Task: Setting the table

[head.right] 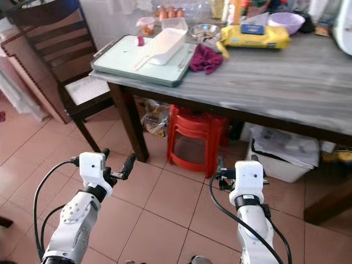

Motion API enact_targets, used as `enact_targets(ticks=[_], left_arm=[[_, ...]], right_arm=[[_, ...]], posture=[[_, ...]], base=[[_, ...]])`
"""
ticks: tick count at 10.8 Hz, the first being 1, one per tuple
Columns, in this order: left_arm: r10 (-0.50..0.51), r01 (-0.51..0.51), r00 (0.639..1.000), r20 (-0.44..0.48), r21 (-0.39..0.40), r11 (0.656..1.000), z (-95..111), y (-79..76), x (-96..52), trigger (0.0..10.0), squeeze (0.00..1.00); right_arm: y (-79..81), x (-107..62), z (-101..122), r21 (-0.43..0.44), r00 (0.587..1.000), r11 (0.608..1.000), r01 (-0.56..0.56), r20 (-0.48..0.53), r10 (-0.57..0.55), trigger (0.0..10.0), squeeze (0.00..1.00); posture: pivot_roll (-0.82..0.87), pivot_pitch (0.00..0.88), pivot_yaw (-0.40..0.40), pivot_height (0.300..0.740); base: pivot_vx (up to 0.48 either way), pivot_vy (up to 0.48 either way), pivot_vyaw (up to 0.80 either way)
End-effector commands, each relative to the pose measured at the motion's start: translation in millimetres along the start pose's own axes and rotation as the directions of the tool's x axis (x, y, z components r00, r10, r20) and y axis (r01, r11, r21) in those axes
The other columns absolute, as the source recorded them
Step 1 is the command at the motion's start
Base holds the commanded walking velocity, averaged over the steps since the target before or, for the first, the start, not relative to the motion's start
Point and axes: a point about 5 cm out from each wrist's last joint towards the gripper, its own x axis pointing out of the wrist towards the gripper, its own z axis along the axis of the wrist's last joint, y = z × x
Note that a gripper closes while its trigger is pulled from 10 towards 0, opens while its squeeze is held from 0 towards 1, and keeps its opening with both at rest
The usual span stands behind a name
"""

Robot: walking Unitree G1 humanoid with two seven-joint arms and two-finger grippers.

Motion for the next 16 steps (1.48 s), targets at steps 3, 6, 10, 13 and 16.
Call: enact_targets(ticks=[3,6,10,13,16], left_arm=[[0.068,-0.067,0.994,0.084,-0.015,0.998,20.8,10.7,-5.5,10.0,0.0],[0.079,-0.079,0.994,0.079,-0.005,0.997,19.9,13.1,-7.7,10.0,0.0],[0.079,-0.079,0.994,0.079,-0.005,0.997,19.9,13.1,-7.7,10.0,0.0],[0.079,-0.079,0.994,0.079,-0.005,0.997,19.9,13.1,-7.7,10.0,0.0],[0.079,-0.079,0.994,0.079,-0.005,0.997,19.9,13.1,-7.7,10.0,0.0]], right_arm=[[2.4,-1.1,20.0,-0.005,0.998,1.0,-0.007,0.056,0.008,10.0,0.0],[3.3,-2.6,19.9,0.003,0.998,1.0,-0.029,0.05,0.029,10.0,0.0],[3.3,-2.6,19.9,0.003,0.998,1.0,-0.029,0.05,0.029,10.0,0.0],[3.3,-2.6,19.9,0.003,0.998,1.0,-0.029,0.05,0.029,10.0,0.0],[3.3,-2.6,19.9,0.003,0.998,1.0,-0.029,0.05,0.029,10.0,0.0]], posture=[[-0.09,0.107,0.061,0.74],[-0.09,0.106,0.061,0.74],[-0.09,0.106,0.061,0.74],[-0.09,0.106,0.061,0.74],[-0.09,0.106,0.061,0.74]], base=[[0.0,0.0,0.0],[0.0,0.0,0.0],[0.0,0.0,0.0],[0.0,0.0,0.0],[0.0,0.0,0.0]])
